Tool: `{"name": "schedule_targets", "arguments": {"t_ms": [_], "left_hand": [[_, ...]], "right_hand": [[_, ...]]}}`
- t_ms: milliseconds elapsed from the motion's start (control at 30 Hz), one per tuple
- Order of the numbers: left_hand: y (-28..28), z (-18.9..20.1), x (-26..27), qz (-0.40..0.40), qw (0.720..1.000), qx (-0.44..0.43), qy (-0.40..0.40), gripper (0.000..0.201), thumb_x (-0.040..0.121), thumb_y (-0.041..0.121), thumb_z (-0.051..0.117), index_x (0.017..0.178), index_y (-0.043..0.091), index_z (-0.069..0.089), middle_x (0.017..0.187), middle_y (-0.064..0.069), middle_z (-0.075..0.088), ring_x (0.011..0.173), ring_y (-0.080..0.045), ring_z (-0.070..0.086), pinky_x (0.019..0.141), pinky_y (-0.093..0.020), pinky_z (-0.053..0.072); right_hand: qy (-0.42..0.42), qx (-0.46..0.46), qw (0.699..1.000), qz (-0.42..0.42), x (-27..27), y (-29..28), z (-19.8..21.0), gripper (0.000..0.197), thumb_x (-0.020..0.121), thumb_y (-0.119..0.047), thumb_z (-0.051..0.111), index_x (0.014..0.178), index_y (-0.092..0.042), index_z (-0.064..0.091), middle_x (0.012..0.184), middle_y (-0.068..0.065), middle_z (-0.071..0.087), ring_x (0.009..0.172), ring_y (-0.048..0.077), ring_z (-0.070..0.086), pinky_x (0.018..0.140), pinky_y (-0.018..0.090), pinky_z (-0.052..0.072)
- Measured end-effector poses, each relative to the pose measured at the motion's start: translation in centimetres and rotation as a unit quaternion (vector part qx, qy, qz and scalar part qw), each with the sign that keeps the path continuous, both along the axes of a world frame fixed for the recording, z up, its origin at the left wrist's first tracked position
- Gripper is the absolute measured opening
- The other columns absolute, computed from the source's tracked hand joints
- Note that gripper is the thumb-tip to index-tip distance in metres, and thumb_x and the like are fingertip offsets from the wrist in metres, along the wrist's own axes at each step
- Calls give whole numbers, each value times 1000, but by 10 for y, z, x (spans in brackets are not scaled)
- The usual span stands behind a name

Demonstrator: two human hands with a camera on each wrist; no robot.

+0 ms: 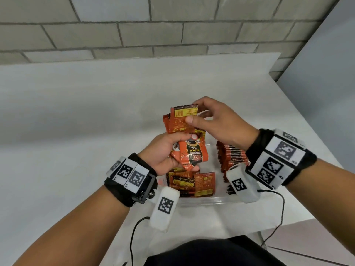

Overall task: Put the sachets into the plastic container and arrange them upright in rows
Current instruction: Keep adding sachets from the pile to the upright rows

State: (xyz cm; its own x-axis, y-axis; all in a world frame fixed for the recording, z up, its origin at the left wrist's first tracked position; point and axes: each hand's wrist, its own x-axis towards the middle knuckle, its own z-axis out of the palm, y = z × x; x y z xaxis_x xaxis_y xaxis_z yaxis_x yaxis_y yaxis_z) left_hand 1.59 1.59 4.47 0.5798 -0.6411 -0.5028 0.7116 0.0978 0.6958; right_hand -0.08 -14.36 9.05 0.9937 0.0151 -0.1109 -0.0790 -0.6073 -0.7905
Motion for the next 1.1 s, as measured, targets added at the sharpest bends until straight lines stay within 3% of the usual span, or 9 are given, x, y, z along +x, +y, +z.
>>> {"name": "schedule_targets", "arguments": {"t_ms": [133,267,433,600,733,833,900,1000,1100], "left_hand": [[-8,-2,-1,-6,1000,-9,6,58,72,16,64,128,8,52,115,-21,65,89,-38,68,58,-50,58],[-4,-7,1,13,999,-44,-8,44,79,15,57,123,23,61,119,-14,66,93,-36,68,61,-52,58],[-9,-5,4,53,997,-49,-29,36,87,13,55,121,22,60,110,-12,70,87,-33,71,63,-50,58],[-18,-3,1,60,995,-34,-69,50,78,20,63,127,19,55,117,-15,67,96,-34,68,65,-48,58],[-18,-4,3,58,994,-87,-24,40,79,11,65,119,13,57,117,-17,65,100,-35,65,71,-52,56],[-14,-6,3,61,990,-129,9,44,70,4,50,113,8,58,115,-18,65,99,-35,65,73,-54,57],[-13,-7,3,67,991,-119,2,48,68,-1,52,115,5,57,121,-21,62,101,-36,64,78,-54,55],[-13,-5,3,74,994,-68,-43,43,70,-7,64,110,7,59,111,-17,66,94,-30,66,80,-46,55],[-15,-5,1,83,992,-57,-76,38,70,1,62,107,10,61,102,-9,71,92,-25,69,79,-42,57]], "right_hand": [[-44,138,988,-56,4,-5,-4,12,87,-18,67,96,-17,60,98,2,69,92,14,66,84,31,54],[-19,337,930,-147,-4,-28,6,9,94,-12,55,102,-15,55,90,5,68,73,18,65,64,29,55],[125,226,960,-108,-30,-22,-14,6,96,-18,51,100,-19,55,96,5,64,77,16,59,58,27,50],[117,197,965,-130,-32,-15,-19,7,94,-15,57,100,-14,61,94,5,68,75,14,64,59,26,54],[108,213,961,-137,-30,-23,-12,7,93,-9,56,98,-10,61,96,10,68,78,19,65,71,32,56],[99,249,952,-147,-30,-30,-9,7,95,-8,53,96,-12,58,96,9,67,77,15,65,64,24,56],[90,265,948,-148,-31,-33,-6,8,96,-9,50,100,-12,56,96,7,67,77,14,65,61,21,55],[79,263,952,-139,-33,-35,-7,9,97,-10,49,103,-13,54,96,6,67,80,16,65,69,28,56],[80,244,959,-118,-37,-34,-11,7,96,-9,51,100,-14,53,100,10,66,86,21,65,80,37,55]]}}
